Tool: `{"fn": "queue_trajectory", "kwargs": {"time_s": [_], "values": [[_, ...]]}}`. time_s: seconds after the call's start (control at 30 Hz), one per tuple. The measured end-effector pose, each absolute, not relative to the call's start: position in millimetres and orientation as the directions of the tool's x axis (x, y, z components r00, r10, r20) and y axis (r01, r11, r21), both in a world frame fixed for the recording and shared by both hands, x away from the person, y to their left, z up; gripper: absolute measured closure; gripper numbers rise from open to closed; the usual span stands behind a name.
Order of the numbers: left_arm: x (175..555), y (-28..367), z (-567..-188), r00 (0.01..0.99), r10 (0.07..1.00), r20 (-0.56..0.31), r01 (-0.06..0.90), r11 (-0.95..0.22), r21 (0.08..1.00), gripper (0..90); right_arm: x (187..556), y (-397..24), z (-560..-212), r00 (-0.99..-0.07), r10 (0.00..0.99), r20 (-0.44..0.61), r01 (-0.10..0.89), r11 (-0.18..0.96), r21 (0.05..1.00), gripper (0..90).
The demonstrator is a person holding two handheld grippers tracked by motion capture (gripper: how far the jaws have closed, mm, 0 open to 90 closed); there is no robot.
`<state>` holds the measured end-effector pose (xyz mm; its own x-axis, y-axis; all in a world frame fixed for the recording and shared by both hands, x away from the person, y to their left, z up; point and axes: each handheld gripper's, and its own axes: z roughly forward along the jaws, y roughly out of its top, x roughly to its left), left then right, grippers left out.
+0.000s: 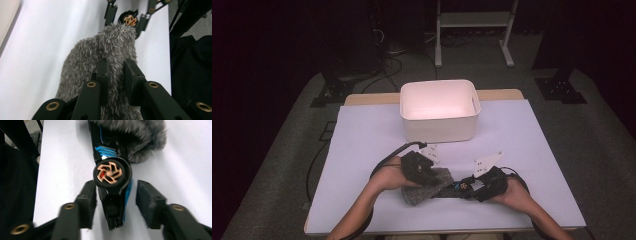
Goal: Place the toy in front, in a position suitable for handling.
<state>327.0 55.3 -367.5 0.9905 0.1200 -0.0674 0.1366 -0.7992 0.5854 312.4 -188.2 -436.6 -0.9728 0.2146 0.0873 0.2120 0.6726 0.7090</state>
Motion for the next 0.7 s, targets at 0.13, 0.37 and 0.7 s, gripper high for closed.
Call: {"fn": "queue_trajectory", "kwargs": {"time_s": [0.13, 0.37, 0.7], "values": [[326, 39, -366, 0.995, 0.083, -0.061, 0.103, -0.802, 0.588, 80.8, 310, -187, -435, -0.981, 0.182, 0.058, 0.169, 0.683, 0.711, 65.7], [324, 4, -367, 0.998, 0.011, -0.07, 0.051, -0.797, 0.601, 80.7, 309, -187, -436, -0.981, 0.188, 0.052, 0.167, 0.674, 0.719, 65.7], [323, 12, -369, 0.998, 0.039, -0.042, 0.056, -0.821, 0.568, 80.0, 309, -187, -437, -0.98, 0.192, 0.055, 0.172, 0.672, 0.72, 65.7]]}}
